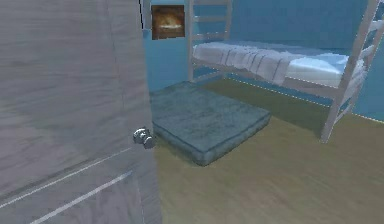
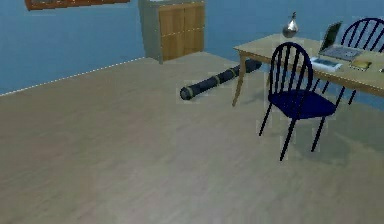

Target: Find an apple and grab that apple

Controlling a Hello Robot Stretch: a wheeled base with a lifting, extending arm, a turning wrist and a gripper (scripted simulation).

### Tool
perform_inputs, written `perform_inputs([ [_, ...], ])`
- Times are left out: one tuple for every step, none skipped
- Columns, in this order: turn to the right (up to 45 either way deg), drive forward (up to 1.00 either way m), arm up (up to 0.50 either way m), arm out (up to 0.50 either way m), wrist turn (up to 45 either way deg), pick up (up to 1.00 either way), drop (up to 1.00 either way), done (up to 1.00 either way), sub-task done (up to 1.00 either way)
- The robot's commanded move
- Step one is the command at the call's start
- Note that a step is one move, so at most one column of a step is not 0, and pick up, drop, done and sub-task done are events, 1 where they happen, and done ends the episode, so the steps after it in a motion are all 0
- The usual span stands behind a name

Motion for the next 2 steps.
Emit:
perform_inputs([
  [0.0, 0.2, 0.0, 0.0, 0.0, 0.0, 0.0, 0.0, 0.0],
  [-45.0, 0.0, 0.0, 0.0, 0.0, 0.0, 0.0, 0.0, 0.0],
])
